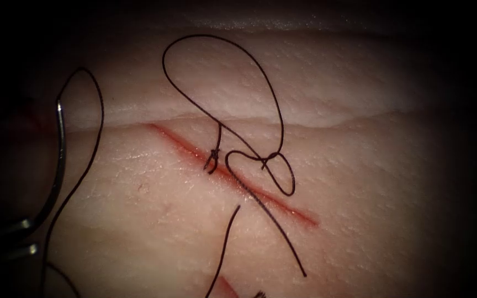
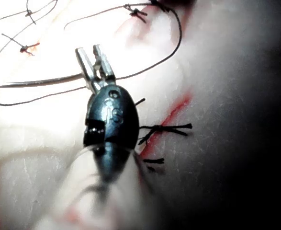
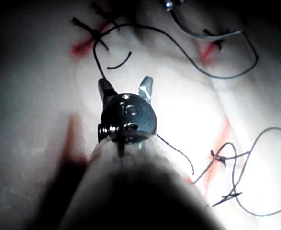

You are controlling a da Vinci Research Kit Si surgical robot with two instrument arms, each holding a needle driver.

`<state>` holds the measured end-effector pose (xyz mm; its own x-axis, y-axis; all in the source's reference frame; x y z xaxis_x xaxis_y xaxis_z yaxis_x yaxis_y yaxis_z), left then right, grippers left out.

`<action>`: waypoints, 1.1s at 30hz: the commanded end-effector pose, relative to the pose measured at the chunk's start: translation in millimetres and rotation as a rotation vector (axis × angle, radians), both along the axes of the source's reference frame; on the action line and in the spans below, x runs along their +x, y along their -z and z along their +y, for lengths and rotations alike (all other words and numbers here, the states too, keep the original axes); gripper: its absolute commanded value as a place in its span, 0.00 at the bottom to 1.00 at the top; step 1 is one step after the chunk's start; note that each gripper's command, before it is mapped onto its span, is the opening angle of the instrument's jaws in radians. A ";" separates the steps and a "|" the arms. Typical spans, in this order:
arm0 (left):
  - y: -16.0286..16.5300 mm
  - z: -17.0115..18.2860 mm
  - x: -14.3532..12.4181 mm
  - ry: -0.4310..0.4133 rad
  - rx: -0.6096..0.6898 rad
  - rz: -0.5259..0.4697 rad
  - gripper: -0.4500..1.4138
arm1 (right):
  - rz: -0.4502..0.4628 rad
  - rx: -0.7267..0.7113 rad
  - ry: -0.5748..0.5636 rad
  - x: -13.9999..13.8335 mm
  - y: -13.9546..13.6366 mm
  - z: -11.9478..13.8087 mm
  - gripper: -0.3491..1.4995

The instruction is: Wound Closure

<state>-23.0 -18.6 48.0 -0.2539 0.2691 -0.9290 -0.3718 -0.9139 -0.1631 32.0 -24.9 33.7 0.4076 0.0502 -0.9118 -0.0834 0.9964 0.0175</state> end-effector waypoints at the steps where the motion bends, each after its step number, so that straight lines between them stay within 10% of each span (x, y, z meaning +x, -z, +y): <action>1: -0.7 -0.2 -0.6 -0.001 -0.001 -0.002 0.00 | -0.004 -0.011 -0.002 0.5 -1.3 1.0 0.86; 21: -1.3 -0.5 -1.1 -0.005 -0.003 0.010 0.00 | -0.133 -0.084 -0.051 -0.4 -16.6 5.9 0.87; 23: -1.3 -0.5 -1.1 -0.005 -0.003 0.010 0.00 | -0.139 -0.087 -0.053 -0.5 -17.4 6.2 0.80; 27: -1.3 -0.5 -1.1 -0.005 -0.004 0.011 0.00 | -0.111 -0.083 -0.036 -0.6 -17.7 6.3 0.00; 33: -1.3 -0.5 -1.1 -0.005 0.001 0.006 0.00 | -0.087 -0.076 0.020 -0.8 -16.5 4.9 0.00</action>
